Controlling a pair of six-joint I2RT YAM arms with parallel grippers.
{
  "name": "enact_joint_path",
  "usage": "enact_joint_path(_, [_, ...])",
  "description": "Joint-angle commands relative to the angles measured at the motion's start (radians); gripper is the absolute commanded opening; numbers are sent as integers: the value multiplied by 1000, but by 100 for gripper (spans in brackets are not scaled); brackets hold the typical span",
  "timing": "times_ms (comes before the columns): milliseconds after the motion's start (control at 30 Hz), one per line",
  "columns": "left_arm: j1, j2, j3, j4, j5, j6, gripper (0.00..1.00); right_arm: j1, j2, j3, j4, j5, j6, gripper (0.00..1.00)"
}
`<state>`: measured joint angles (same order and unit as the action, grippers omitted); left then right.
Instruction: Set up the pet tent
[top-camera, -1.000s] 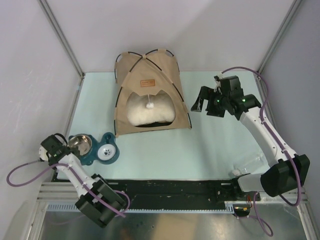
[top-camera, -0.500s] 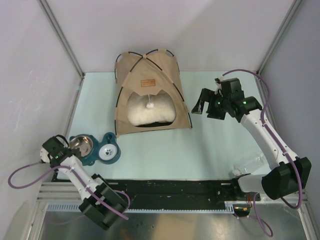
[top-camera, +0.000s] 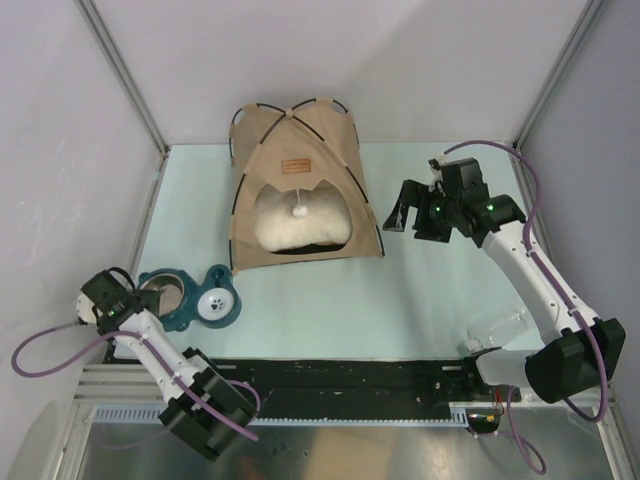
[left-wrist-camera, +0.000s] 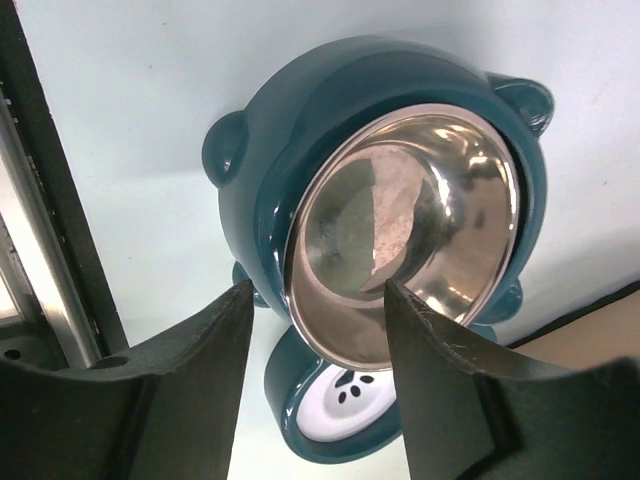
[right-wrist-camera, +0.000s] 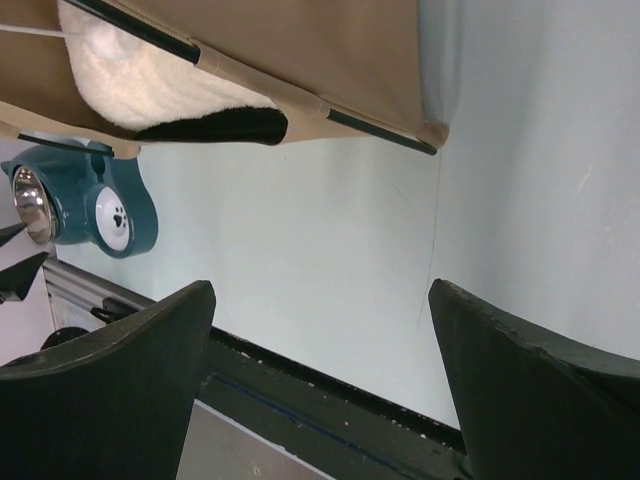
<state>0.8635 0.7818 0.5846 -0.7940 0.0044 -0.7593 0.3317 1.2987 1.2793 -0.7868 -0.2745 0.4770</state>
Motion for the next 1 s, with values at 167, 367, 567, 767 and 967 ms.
enact_joint_path(167, [7, 2, 94, -44, -36, 12, 46, 7, -48, 4, -34, 41, -18, 94])
enact_joint_path(367, [7, -8, 69, -44, 3, 2, 38, 6, -47, 2, -44, 57, -21, 94])
enact_joint_path(567, [7, 25, 31, -23, 56, 0, 14, 5, -43, -7, -42, 66, -22, 94])
enact_joint_path(767, [7, 66, -14, 14, 52, -7, 12, 3, -40, -9, -33, 64, -19, 93])
enact_joint_path(967, [7, 95, -22, 50, 53, -8, 11, 3, -41, -9, -29, 61, -17, 93])
